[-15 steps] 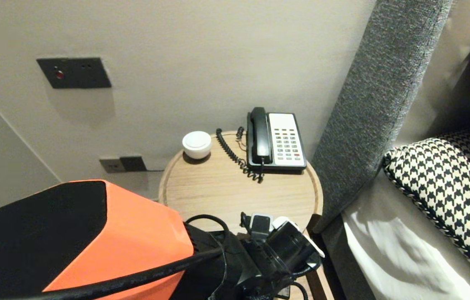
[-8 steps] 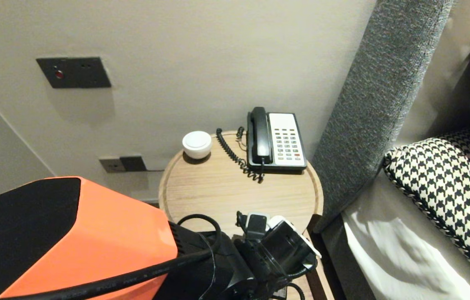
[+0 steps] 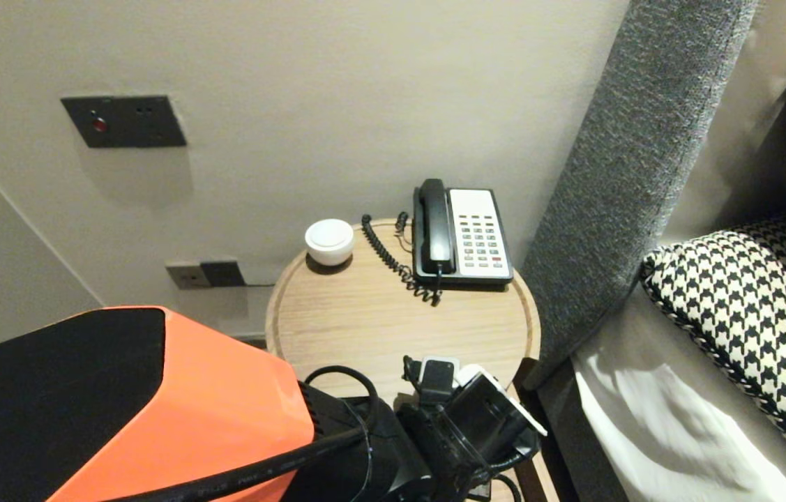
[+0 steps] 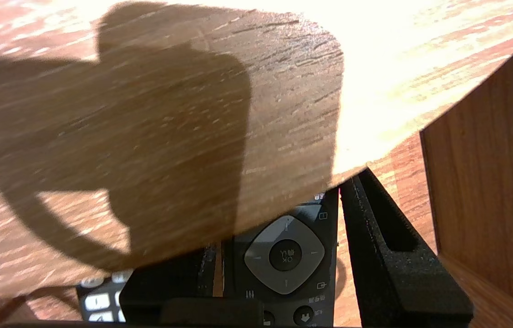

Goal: Put the remote controls on the table in the drawer one by one

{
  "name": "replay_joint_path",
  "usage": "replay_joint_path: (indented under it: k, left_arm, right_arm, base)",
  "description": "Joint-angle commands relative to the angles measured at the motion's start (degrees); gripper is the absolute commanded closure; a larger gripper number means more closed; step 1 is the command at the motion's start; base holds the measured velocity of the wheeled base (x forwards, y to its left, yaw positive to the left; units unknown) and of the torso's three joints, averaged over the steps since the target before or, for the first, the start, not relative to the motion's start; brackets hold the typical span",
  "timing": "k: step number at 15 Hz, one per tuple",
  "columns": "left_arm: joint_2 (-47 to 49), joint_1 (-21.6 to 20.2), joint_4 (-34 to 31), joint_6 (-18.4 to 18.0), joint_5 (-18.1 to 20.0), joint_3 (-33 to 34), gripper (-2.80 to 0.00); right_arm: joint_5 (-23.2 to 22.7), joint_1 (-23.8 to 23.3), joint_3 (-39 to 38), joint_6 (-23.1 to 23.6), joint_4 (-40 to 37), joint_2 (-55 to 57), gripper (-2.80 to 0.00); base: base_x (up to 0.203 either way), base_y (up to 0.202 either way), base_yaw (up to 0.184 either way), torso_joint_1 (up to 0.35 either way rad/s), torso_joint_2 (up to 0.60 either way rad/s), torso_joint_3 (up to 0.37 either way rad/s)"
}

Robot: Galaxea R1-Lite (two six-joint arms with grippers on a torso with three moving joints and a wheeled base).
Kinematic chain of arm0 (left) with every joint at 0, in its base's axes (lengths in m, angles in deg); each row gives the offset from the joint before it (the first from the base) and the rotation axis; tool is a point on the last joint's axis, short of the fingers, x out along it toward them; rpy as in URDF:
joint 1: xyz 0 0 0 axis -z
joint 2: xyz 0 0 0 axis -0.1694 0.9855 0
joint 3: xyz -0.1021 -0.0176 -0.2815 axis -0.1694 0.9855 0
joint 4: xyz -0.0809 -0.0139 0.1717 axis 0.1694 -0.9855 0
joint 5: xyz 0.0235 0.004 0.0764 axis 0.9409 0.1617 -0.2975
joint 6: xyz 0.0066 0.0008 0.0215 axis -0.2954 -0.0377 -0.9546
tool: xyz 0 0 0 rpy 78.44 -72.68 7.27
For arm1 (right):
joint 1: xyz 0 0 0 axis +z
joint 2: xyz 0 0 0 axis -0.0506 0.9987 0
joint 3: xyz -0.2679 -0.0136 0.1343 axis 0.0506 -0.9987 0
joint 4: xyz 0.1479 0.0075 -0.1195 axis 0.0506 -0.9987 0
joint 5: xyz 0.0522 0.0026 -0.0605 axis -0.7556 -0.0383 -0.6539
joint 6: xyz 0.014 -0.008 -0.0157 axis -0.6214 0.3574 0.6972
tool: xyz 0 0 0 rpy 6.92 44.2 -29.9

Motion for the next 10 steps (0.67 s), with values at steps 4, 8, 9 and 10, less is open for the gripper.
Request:
replay_joint_path:
  k: [4, 8, 9, 10]
  left_arm:
    - [1.75, -0.16, 2.3, 0.3, -0.2, 0.96, 0.0]
    - [1.66, -0.14, 4.38, 0.3, -0.12, 3.49, 0.0]
    - [1.61, -0.14, 4.71, 0.3, -0.12, 3.71, 0.0]
    - [1.33, -0.14, 5.11, 0.3, -0.12, 4.47, 0.0]
  right_arm:
    - [0.07, 0.02, -2.29, 0.0, 0.05, -0.02, 0.0]
    - [-0.01, 0.02, -2.29, 0.0, 0.05, -0.02, 0.0]
    - [0.07, 0.02, -2.29, 0.0, 0.05, -0.02, 0.0]
    - [0.05, 0.02, -2.29, 0.0, 0.05, -0.02, 0.0]
  base:
    - [0.0, 0.0, 0.0, 0.0, 0.0, 0.0]
    - [0.0, 0.0, 0.0, 0.0, 0.0, 0.0]
    - [0.0, 0.0, 0.0, 0.0, 0.0, 0.0]
    - [0.0, 0.0, 0.0, 0.0, 0.0, 0.0]
